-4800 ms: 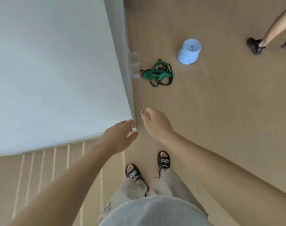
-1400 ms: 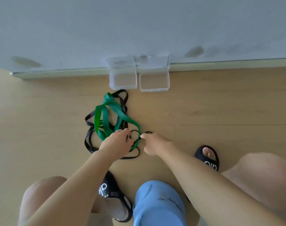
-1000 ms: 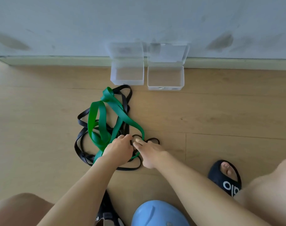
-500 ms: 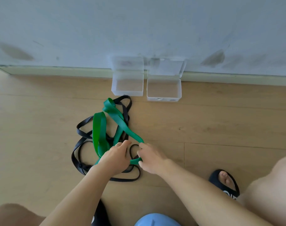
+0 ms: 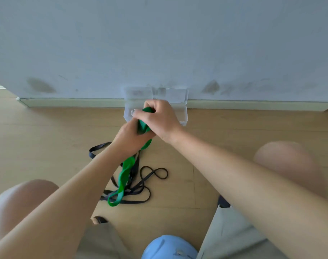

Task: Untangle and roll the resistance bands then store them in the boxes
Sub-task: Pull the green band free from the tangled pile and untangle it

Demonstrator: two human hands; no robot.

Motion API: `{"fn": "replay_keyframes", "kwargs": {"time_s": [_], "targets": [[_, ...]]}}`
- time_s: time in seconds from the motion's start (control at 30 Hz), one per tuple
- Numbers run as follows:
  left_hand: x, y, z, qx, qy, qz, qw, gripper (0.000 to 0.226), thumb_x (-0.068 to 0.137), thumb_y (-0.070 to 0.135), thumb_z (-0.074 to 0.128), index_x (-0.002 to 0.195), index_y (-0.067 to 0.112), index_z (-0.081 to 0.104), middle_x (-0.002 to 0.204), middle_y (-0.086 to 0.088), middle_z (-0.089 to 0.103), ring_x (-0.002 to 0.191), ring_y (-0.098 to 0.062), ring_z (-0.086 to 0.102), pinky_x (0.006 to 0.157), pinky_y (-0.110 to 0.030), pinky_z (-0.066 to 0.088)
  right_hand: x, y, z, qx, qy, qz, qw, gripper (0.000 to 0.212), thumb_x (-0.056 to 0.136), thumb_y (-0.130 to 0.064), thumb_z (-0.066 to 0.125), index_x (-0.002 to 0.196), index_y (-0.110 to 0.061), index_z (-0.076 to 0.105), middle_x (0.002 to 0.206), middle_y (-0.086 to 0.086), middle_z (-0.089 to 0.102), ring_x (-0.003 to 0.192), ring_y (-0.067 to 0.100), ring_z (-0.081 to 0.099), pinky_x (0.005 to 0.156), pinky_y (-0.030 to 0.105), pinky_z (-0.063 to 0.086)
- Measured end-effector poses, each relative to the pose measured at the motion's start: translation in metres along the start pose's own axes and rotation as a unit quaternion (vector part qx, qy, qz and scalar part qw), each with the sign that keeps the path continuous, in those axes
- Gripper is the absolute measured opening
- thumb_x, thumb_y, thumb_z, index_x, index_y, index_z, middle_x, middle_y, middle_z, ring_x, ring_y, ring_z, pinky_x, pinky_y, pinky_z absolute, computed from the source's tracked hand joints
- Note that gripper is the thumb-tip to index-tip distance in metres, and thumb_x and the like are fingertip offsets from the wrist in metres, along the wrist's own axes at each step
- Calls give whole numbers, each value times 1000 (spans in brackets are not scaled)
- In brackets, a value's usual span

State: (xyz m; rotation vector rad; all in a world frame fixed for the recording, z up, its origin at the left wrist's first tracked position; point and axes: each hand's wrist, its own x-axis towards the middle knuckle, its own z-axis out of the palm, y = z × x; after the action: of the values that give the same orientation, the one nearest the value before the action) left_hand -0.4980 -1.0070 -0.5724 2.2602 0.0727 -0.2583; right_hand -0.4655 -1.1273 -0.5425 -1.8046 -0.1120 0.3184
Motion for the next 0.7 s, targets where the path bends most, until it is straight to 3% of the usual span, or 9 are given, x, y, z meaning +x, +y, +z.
{"fn": "replay_keyframes", "kwargs": {"time_s": [0.1, 0.17, 0.23, 0.33, 0.43, 0.5, 0.7], "targets": [[-10, 33, -14, -1, 40, 36, 999, 23, 94, 32, 67, 111, 23, 55, 100, -10, 70, 97, -27, 67, 81, -44, 54, -12, -33, -16, 47, 36, -17, 998, 45, 83, -8, 73, 60, -15, 36, 53, -5, 27, 55, 15, 33, 56, 29, 28], [-18, 45, -22, 2, 45, 70, 997, 22, 92, 37, 69, 95, 25, 51, 82, -4, 65, 76, -22, 62, 69, -40, 51, -16, -51, -31, 63, 71, -18, 995, 46, 82, -7, 73, 58, -17, 35, 52, -5, 28, 53, 15, 32, 54, 27, 29], [-26, 53, -27, 28, 51, 84, 995, 36, 91, 41, 72, 84, 18, 45, 69, -4, 51, 61, -20, 49, 59, -34, 38, -19, -62, -47, 71, 102, -13, 992, 48, 81, -10, 74, 57, -19, 34, 54, -3, 28, 54, 16, 32, 55, 28, 29], [-35, 64, -36, 29, 60, 103, 992, 39, 89, 42, 74, 88, 11, 52, 69, -9, 62, 65, -26, 64, 58, -35, 47, -24, -69, -64, 64, 123, 18, 990, 44, 80, -16, 76, 59, -21, 38, 64, 6, 37, 62, 20, 41, 59, 27, 35], [-44, 70, -44, 15, 77, 111, 991, 35, 89, 41, 74, 91, 10, 57, 67, -4, 68, 61, -15, 67, 54, -20, 48, -27, -72, -69, 63, 114, 48, 990, 33, 82, -15, 77, 75, -16, 45, 67, 5, 48, 62, 21, 49, 55, 28, 42], [-49, 69, -50, 9, 89, 115, 989, 32, 89, 41, 75, 90, 13, 59, 65, -1, 66, 59, -12, 68, 53, -18, 48, -28, -76, -69, 59, 103, 50, 992, 33, 84, -12, 77, 86, -13, 44, 76, 9, 52, 64, 23, 52, 55, 31, 44], [-53, 68, -59, 31, 56, 131, 989, 28, 89, 35, 77, 99, 16, 59, 75, -3, 67, 71, -19, 71, 67, -37, 55, -34, -78, -69, 64, 100, 37, 992, 28, 91, -16, 75, 92, -12, 47, 85, 12, 58, 62, 22, 58, 57, 30, 50]]}}
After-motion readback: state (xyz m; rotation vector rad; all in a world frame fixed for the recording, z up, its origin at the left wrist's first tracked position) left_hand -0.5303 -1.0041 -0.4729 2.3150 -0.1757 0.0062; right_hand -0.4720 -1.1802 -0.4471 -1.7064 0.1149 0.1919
